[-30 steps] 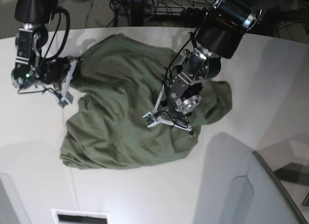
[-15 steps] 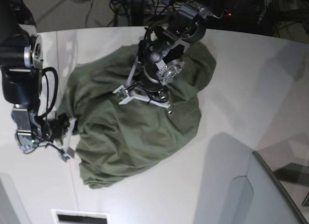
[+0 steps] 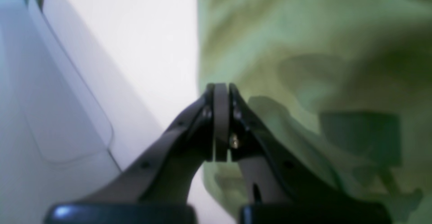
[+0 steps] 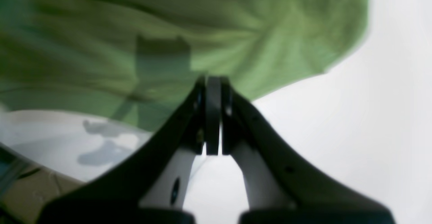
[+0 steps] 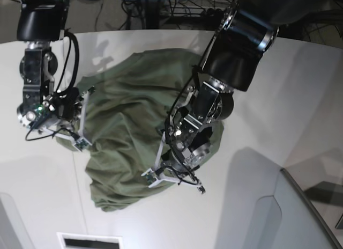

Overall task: Layout the t-shirt on the table in an organized manner, then fold the t-shirt properly
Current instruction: 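Drag the held shirt toward the robot with both grippers, then release the shirt and raise both grippers away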

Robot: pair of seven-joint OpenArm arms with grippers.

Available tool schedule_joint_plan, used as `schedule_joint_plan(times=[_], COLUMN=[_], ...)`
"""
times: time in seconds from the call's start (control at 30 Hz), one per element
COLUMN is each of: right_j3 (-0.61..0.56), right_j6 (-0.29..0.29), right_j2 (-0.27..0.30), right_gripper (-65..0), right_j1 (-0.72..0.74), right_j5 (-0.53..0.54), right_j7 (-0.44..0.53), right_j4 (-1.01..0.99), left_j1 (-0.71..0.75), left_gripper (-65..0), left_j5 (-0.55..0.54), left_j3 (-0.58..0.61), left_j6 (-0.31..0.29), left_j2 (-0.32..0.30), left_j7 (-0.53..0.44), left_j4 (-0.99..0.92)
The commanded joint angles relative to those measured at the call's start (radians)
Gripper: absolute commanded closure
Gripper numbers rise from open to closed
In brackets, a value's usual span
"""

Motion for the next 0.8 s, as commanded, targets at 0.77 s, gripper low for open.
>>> schedule_joint_plan(times=[0.77], right_j3=[0.095], right_j6=[0.003], right_j2=[0.132], right_gripper=[0.0], right_j1=[0.075], right_j5=[0.003], right_j7=[0.224], right_j4=[-0.473], left_j1=[0.213], left_gripper=[0.0], left_j5=[0.014], left_j3=[0.007], left_j6=[0.013], left_j2=[-0.066], left_j7=[0.045], left_j4=[0.080])
